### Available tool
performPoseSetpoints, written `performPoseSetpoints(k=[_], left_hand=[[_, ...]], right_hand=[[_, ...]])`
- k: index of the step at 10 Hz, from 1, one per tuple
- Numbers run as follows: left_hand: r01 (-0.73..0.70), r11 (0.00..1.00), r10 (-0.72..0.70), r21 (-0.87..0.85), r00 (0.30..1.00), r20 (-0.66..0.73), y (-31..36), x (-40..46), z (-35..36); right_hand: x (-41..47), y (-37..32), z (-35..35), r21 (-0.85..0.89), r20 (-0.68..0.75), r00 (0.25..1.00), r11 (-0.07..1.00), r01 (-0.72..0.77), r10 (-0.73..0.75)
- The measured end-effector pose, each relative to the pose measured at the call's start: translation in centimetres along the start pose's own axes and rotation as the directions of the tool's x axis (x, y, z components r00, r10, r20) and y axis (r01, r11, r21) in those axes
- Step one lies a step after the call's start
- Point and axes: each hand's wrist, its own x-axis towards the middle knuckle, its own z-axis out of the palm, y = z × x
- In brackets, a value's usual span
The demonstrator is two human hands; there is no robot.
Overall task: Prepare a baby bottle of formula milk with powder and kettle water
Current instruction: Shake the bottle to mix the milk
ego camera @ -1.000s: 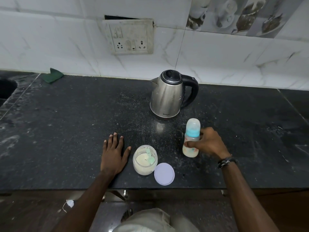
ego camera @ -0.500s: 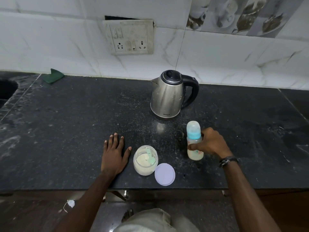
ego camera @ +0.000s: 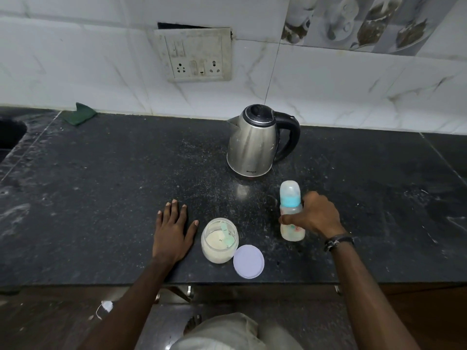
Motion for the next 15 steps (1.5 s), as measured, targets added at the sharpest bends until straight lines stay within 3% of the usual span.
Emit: performPoseSetpoints(k=[1, 2, 3, 6, 7, 8, 9, 10, 11, 12, 13, 14, 15], left_hand=[[-0.003, 1.000, 0.003, -0.007, 1.000, -0.006, 0.1, 0.1, -0.1], [0.002, 1.000, -0.002, -0.001, 1.000, 0.001, 0.1, 0.1, 0.0], [-0.001, 1.000, 0.001, -0.009, 1.000, -0.005, 0.1, 0.1, -0.1], [-0.001, 1.000, 0.001, -0.001, 1.000, -0.004, 0.1, 0.2, 0.0], [0.006, 1.000, -0.006, -0.008, 1.000, -0.009, 0.1, 0.0, 0.1], [0.002, 1.000, -0.003, -0.012, 1.000, -0.016, 0.1, 0.1, 0.1], [0.003, 1.000, -0.003, -0.006, 1.000, -0.008, 0.1, 0.1, 0.1], [0.000, 1.000, 0.000, -0.009, 1.000, -0.014, 0.0, 0.1, 0.1], [0.003, 1.000, -0.003, -0.010, 1.000, -0.012, 0.1, 0.1, 0.0], [0.002, 1.000, -0.002, -0.012, 1.000, -0.011, 0.0, 0.0, 0.1], [0.003, 1.000, -0.003, -0.015, 1.000, -0.009, 0.1, 0.1, 0.0], [0.004, 1.000, -0.004, -0.014, 1.000, -0.006, 0.1, 0.1, 0.0], [-0.001, 1.000, 0.001, -0.019, 1.000, -0.015, 0.1, 0.1, -0.1]], right_hand=[[-0.5, 0.1, -0.1, 0.159, 0.080, 0.995, 0.986, 0.049, -0.062], [0.0, 0.2, -0.1, 0.114, -0.025, 1.000, 0.993, 0.015, -0.012], [-0.6, 0.0, -0.2, 0.099, 0.058, 0.998, 0.995, 0.032, -0.038], [-0.8, 0.0, 0.1, 0.206, 0.029, 0.998, 0.978, 0.044, -0.051], [-0.3, -0.1, 0.0, 0.157, 0.011, 1.000, 0.988, -0.003, 0.001], [-0.9, -0.3, -0.1, 0.221, 0.102, 0.993, 0.974, 0.039, -0.063], [-0.2, -0.1, 0.1, 0.223, 0.014, 1.000, 0.975, 0.009, -0.012], [-0.3, 0.1, 0.3, 0.183, 0.070, 0.997, 0.983, 0.021, -0.035], [-0.6, -0.1, 0.2, 0.238, 0.039, 0.998, 0.971, 0.040, -0.051], [-0.3, 0.1, 0.3, 0.134, -0.020, 1.000, 0.991, -0.003, 0.006], [-0.5, 0.1, 0.3, 0.222, 0.063, 0.997, 0.974, 0.037, -0.052], [0.0, 0.3, 0.5, 0.260, -0.025, 1.000, 0.966, -0.003, 0.010], [-0.6, 0.3, 0.8, 0.246, 0.017, 1.000, 0.969, 0.008, -0.013]])
